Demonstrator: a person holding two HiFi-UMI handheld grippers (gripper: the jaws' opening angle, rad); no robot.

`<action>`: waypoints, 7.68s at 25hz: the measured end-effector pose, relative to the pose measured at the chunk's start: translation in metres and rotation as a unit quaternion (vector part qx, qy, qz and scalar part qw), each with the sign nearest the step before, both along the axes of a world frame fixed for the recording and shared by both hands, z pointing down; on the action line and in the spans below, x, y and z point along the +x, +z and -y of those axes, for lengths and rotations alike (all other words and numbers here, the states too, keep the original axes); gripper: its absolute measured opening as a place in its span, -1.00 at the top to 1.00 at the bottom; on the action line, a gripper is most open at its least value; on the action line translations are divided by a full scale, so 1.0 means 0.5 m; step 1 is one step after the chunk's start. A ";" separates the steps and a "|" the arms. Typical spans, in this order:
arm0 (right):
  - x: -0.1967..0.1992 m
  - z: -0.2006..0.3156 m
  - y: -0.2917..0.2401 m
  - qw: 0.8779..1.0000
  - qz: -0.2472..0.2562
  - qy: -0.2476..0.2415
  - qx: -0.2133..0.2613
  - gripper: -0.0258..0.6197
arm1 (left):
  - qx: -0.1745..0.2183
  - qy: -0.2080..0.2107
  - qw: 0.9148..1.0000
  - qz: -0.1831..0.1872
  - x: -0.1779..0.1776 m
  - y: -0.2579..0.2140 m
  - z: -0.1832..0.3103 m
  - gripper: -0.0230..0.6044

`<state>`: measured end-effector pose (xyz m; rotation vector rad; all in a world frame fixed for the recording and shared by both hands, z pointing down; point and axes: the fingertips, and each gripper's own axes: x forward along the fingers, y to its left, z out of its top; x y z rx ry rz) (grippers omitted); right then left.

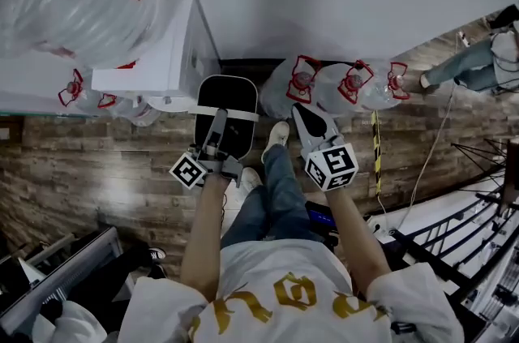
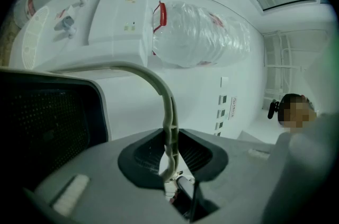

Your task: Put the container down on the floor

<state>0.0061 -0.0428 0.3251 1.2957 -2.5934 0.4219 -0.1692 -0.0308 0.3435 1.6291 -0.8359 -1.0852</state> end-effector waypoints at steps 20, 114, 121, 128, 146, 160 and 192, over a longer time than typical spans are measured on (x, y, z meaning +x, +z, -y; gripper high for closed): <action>0.025 0.117 0.361 0.997 0.024 -0.035 -0.066 0.84 | -0.051 0.000 0.999 0.012 0.035 0.416 0.132 0.70; 0.004 0.082 0.766 0.983 0.022 -0.072 -0.169 0.84 | -0.275 -0.043 0.957 0.078 0.011 1.072 0.303 0.54; 0.005 0.095 0.749 0.984 0.030 -0.059 -0.165 0.84 | -0.297 -0.046 0.951 0.069 0.009 1.074 0.300 0.56; -0.003 0.091 0.748 0.982 0.033 -0.069 -0.173 0.84 | -0.305 -0.002 0.946 0.107 0.028 1.079 0.315 0.43; -0.023 0.106 0.684 0.980 0.031 -0.108 -0.163 0.84 | -0.369 0.185 0.850 0.328 0.041 1.112 0.182 -0.38; 0.014 0.139 0.352 0.994 -0.039 -0.069 -0.075 0.84 | -0.041 0.125 0.795 0.593 0.125 0.449 0.224 0.33; 0.041 0.074 -0.135 0.997 -0.050 -0.036 0.053 0.84 | 0.064 -0.030 0.796 0.601 0.089 -0.198 0.120 0.93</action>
